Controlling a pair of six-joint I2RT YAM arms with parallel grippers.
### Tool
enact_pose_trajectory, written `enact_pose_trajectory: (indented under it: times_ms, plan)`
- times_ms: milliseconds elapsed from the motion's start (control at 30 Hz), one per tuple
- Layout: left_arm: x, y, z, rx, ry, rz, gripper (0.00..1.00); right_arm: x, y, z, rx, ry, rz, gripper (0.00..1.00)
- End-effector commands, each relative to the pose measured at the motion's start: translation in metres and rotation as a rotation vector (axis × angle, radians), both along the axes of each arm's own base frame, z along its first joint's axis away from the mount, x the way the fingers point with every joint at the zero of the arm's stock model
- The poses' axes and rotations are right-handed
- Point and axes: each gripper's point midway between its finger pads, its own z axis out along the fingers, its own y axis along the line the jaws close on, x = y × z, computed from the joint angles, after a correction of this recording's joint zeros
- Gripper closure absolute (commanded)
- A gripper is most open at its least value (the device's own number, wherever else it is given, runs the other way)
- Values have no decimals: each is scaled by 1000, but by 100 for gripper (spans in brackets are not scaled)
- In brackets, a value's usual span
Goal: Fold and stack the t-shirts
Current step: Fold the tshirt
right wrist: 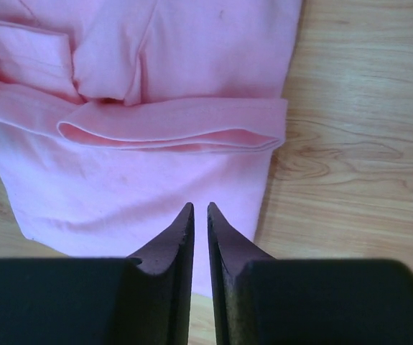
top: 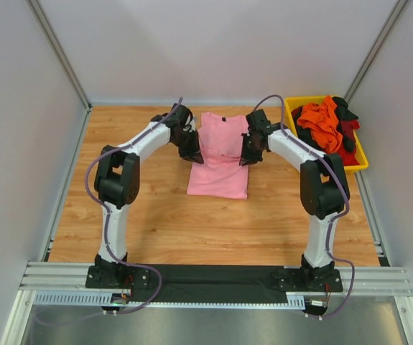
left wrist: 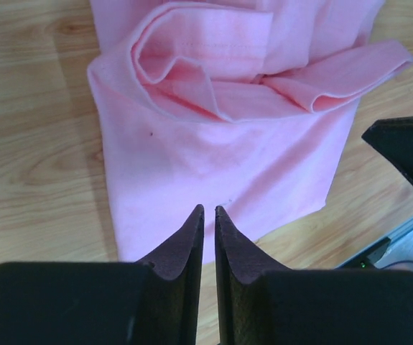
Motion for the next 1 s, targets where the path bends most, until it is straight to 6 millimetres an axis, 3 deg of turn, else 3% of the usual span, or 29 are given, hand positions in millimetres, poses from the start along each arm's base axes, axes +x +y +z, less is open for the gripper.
enact_pose_trajectory:
  times_ms: [0,100,133,167,267,367,467,633,667,767,967]
  plan:
    - [18,-9,-4,-24,-29,-8,83,14,13,3,51,-54,3,86]
    - [32,-13,-9,-18,-43,-5,83,26,14,0,28,-73,-3,85]
    - [42,-15,-3,-17,-71,1,83,36,15,-2,21,-83,0,85]
    - [45,-15,-14,-4,-56,4,83,41,14,-5,13,-83,-5,85]
    - [70,-17,-12,2,-108,20,83,66,8,-10,-13,-113,-25,85]
    - [96,-14,-5,-18,-150,54,83,88,1,-4,-19,-147,-51,86]
    - [110,-6,6,-46,-179,83,83,91,-9,9,-25,-173,-75,85]
    - [103,8,15,-27,-184,79,80,70,-12,17,-20,-154,-45,80]
    - [100,10,29,-30,-211,78,79,62,-15,16,-27,-140,-37,79]
    - [89,14,41,-36,-243,69,77,53,-16,18,-11,-135,-14,78]
    - [77,9,28,-73,-213,39,78,52,-21,7,15,-113,-5,78]
